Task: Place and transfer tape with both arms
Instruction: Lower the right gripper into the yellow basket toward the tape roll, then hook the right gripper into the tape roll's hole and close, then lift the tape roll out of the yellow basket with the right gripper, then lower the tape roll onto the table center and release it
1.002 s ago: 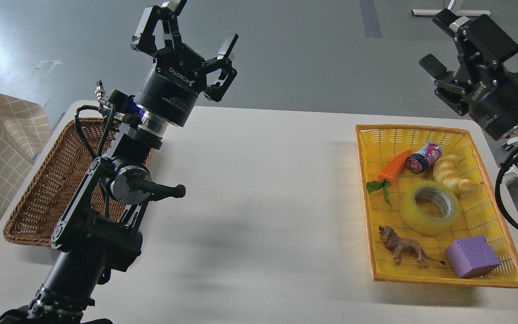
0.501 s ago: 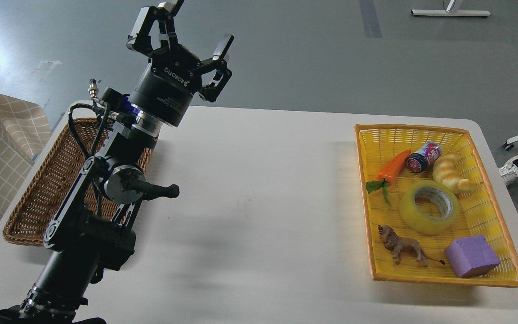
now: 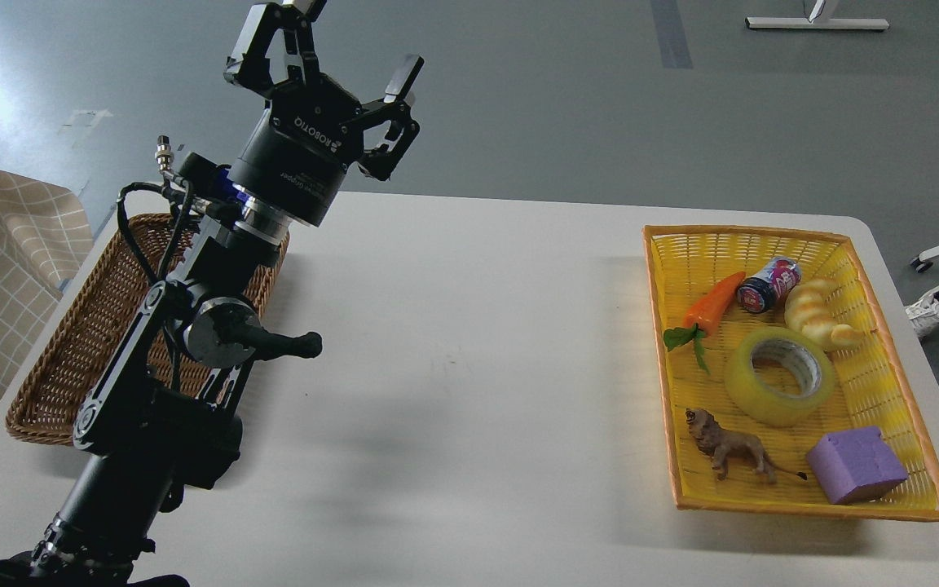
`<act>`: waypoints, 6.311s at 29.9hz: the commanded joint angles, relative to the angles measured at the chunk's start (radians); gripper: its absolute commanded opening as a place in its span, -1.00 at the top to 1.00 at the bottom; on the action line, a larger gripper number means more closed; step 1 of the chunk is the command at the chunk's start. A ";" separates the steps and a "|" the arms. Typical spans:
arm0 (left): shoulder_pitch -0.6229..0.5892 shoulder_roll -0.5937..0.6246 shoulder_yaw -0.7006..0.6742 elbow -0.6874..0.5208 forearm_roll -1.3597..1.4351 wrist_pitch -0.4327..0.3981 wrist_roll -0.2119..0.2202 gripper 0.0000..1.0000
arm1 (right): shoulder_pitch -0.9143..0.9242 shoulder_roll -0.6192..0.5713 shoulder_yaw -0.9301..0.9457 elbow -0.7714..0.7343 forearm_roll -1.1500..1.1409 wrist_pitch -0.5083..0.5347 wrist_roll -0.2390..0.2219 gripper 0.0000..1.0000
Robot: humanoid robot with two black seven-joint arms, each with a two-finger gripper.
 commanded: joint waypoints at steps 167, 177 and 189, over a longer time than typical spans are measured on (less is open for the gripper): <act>0.025 0.107 -0.036 0.002 0.006 0.008 0.023 -0.96 | 0.786 0.692 -1.246 -0.510 -0.590 0.000 -0.165 0.87; 0.026 0.108 -0.044 0.000 0.006 0.005 0.023 -0.96 | 0.781 0.692 -1.242 -0.511 -0.590 0.000 -0.163 -0.01; 0.037 0.116 -0.045 0.002 0.003 -0.002 0.022 -0.96 | 0.766 0.692 -1.236 -0.511 -0.590 -0.039 -0.170 -0.77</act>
